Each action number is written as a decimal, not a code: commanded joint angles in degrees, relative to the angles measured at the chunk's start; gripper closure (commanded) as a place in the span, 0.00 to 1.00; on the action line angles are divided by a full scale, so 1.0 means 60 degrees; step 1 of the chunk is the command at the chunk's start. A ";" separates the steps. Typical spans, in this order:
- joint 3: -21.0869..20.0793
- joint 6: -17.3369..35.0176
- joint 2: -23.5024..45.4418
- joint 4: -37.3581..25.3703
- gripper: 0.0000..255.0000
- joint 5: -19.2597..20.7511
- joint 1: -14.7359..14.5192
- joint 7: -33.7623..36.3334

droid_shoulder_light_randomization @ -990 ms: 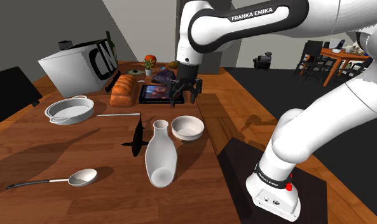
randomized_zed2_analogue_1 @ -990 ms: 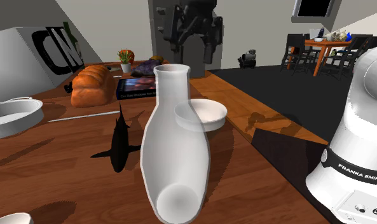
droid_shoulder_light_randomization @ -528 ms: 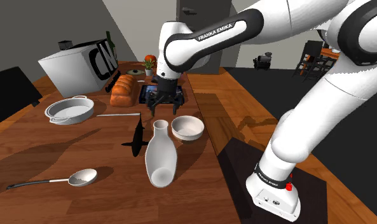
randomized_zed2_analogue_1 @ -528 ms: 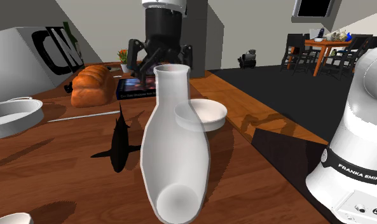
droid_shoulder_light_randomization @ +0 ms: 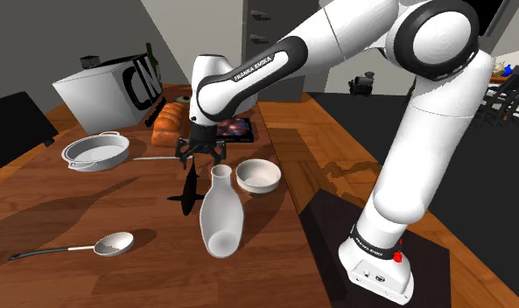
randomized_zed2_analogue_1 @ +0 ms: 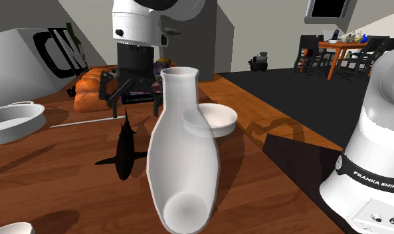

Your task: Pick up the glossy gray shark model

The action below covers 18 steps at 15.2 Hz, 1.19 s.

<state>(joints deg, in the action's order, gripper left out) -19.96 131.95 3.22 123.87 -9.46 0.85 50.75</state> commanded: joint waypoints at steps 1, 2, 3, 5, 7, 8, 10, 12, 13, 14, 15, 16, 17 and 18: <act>0.0025 0.0374 0.0783 -0.0464 0.00 0.0271 -0.0047 0.0564; 0.0061 0.0510 0.1164 -0.0735 0.00 0.0411 -0.0104 0.0845; 0.0101 0.0616 0.1490 -0.0979 0.00 0.0529 -0.0160 0.1082; 0.0127 0.0847 0.1641 -0.0894 0.00 0.0564 -0.0191 0.1080; 0.0144 0.1075 0.1800 -0.0818 0.00 0.0607 -0.0211 0.1084; 0.0152 0.1189 0.1881 -0.0783 0.00 0.0629 -0.0222 0.1086; 0.0172 0.1415 0.2049 -0.0720 0.00 0.0675 -0.0244 0.1092; 0.0179 0.1480 0.2098 -0.0702 0.00 0.0689 -0.0251 0.1094; 0.0178 0.1480 0.2094 -0.0699 1.00 0.0688 -0.0253 0.1096; 0.0180 0.1488 0.2099 -0.0695 1.00 0.0688 -0.0250 0.1090; 0.0179 0.1491 0.2094 -0.0686 1.00 0.0685 -0.0247 0.1085; 0.0177 0.1489 0.2082 -0.0676 1.00 0.0680 -0.0244 0.1082; 0.0179 0.1489 0.2088 -0.0682 1.00 0.0682 -0.0244 0.1081; 0.0180 0.1493 0.2088 -0.0677 1.00 0.0680 -0.0242 0.1077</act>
<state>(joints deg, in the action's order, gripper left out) -18.92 140.91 15.68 119.75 -5.39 -0.62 57.21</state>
